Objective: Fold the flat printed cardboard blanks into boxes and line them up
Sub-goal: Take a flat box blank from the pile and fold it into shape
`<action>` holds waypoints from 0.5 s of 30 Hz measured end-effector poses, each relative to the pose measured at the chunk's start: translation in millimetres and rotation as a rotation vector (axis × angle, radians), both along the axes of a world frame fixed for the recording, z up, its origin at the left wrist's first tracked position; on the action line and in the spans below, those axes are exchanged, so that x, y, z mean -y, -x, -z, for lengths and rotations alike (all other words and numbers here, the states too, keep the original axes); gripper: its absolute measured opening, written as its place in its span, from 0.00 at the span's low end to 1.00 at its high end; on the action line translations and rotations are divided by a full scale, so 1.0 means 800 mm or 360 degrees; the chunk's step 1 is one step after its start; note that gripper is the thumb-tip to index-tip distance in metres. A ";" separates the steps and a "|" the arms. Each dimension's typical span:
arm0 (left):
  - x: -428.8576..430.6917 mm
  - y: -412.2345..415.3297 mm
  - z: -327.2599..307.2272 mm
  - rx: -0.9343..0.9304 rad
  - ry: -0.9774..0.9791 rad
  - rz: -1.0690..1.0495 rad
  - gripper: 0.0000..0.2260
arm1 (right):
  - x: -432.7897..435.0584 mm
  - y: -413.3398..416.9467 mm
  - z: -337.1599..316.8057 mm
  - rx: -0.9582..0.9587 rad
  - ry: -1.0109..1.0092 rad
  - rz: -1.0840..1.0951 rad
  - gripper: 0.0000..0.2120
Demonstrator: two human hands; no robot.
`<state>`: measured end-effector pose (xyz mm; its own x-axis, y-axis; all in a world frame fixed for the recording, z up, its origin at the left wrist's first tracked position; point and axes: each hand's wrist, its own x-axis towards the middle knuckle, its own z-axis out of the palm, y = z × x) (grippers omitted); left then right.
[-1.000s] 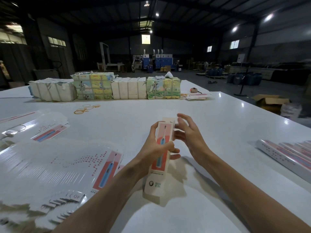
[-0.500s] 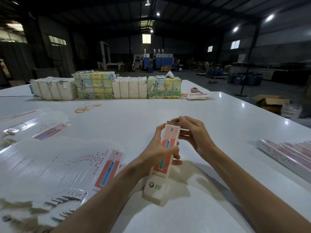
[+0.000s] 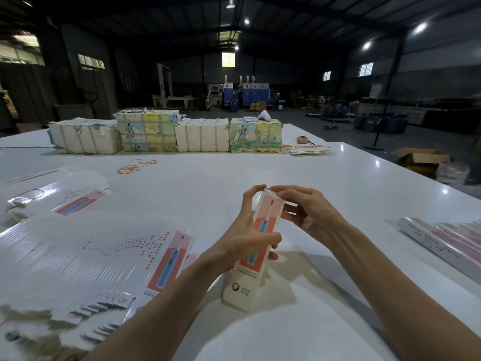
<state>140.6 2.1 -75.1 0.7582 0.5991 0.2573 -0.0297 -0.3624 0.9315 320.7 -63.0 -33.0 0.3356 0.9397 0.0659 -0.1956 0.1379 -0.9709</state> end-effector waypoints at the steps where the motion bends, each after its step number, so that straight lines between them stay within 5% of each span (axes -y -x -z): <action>1: 0.000 0.000 0.001 -0.0001 -0.0015 0.0010 0.48 | 0.001 0.001 -0.001 -0.0026 0.0028 0.0005 0.07; 15: 0.001 0.000 -0.001 -0.0012 0.0045 0.0029 0.48 | 0.008 0.010 -0.008 0.0169 0.0036 0.0127 0.11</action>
<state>140.3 1.6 -74.5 0.7710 0.5921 0.2346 -0.0288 -0.3356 0.9416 313.0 -69.8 -26.3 0.4014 0.9120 0.0842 -0.0808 0.1268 -0.9886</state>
